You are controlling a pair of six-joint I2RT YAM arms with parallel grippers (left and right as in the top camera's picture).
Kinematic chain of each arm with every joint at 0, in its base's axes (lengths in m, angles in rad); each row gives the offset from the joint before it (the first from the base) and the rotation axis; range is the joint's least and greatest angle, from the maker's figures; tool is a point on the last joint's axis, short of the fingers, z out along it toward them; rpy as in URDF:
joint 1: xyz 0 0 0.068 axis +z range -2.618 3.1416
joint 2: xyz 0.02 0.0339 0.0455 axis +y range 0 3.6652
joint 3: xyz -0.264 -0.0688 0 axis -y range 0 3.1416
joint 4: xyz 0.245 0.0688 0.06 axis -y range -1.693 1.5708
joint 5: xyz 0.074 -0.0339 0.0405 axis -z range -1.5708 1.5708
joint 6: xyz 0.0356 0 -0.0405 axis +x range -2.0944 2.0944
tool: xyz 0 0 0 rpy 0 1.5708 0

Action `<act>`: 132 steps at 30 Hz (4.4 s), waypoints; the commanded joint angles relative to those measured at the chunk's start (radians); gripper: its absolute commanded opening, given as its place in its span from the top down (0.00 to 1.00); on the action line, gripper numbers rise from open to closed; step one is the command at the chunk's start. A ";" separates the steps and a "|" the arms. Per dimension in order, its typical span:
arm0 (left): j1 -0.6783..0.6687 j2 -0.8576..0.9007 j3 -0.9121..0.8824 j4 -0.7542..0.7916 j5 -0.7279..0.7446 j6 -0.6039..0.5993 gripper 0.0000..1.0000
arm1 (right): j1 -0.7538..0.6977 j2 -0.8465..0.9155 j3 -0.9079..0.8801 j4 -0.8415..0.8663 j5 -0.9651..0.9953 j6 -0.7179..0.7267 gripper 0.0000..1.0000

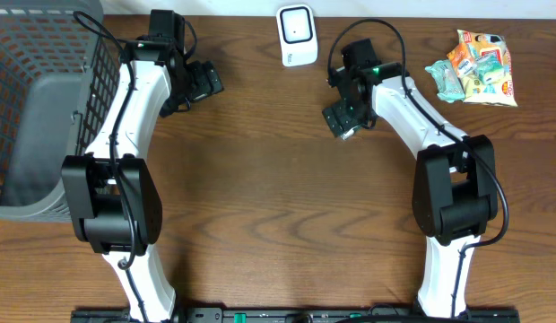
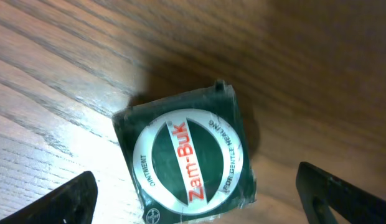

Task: Scan the item barcode
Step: 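Raise the Zam-Buk tin to the scanner face with the right gripper, then carry the tin right and drop it beside the snack bag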

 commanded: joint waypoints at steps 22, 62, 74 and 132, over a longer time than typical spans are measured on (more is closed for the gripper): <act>0.000 -0.005 -0.010 -0.003 -0.013 0.009 0.02 | 0.010 0.116 0.029 0.020 0.016 1.198 0.09; 0.000 -0.005 -0.010 -0.003 -0.013 0.009 0.02 | 0.092 0.195 0.310 0.836 -0.014 0.542 0.53; 0.000 -0.005 -0.010 -0.003 -0.013 0.009 0.02 | 0.127 0.323 0.310 1.157 0.073 0.466 0.49; 0.000 -0.005 -0.010 -0.003 -0.013 0.009 0.02 | -0.316 -0.249 0.265 -0.257 -0.046 0.326 0.01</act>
